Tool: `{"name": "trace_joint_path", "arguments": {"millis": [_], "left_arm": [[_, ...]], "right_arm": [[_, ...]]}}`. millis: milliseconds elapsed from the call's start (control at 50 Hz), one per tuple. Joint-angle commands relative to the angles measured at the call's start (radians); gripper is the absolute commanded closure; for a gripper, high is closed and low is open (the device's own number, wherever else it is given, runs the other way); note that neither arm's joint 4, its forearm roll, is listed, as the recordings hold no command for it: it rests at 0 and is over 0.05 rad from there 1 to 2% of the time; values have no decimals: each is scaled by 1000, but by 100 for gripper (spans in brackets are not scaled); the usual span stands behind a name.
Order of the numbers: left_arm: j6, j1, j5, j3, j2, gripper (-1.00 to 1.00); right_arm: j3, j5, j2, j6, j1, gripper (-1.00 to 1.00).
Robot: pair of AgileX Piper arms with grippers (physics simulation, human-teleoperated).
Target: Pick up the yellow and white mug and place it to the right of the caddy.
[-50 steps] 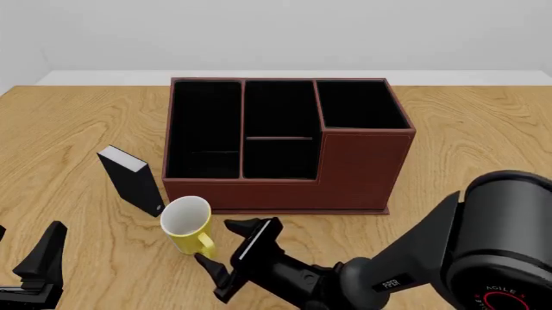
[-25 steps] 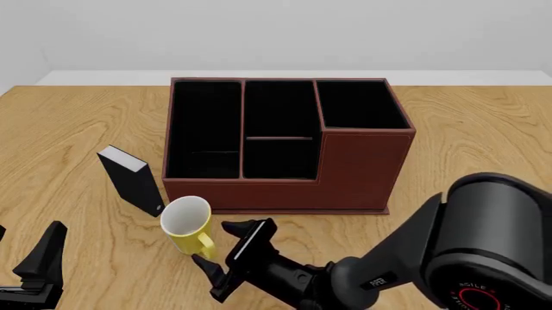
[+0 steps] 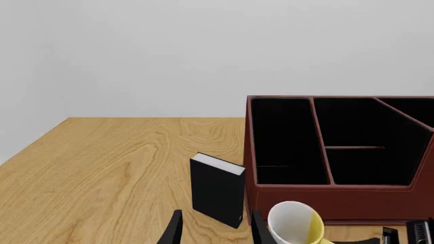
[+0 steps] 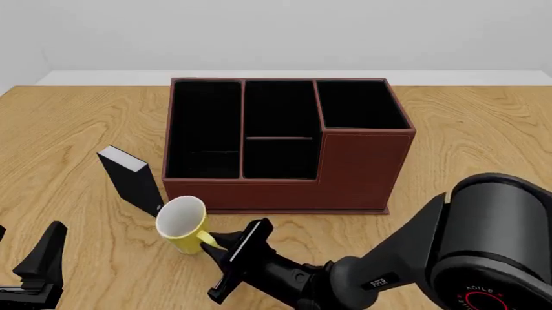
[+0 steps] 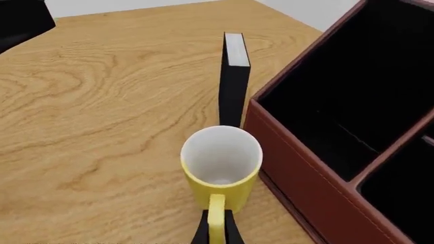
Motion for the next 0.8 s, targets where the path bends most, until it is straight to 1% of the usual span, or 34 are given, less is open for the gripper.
{"name": "trace_joint_path", "arguments": {"millis": [20,80,120,140,160,180,220,500,800], "left_arm": [[0,0,0,0,0,-100],[0,0,0,0,0,-100],[0,0,0,0,0,-100],[0,0,0,0,0,-100],[0,0,0,0,0,-100],[0,0,0,0,0,-100],[0,0,0,0,0,-100],[0,0,0,0,0,-100],[0,0,0,0,0,-100]], "right_arm": [[11,12,-11,-20,8,100],[19,11,-20,-37,2,100],[26,6,-32,-25,11,100],[25,10,-33,-28,14,100],[41,-16,-47,0,36,100],[33,3,-44,-23,28,100],[46,-12,-58,-34,40,100],[115,-16,-180,-32,34,100],[186,5,-327,-46,29,100]]}}
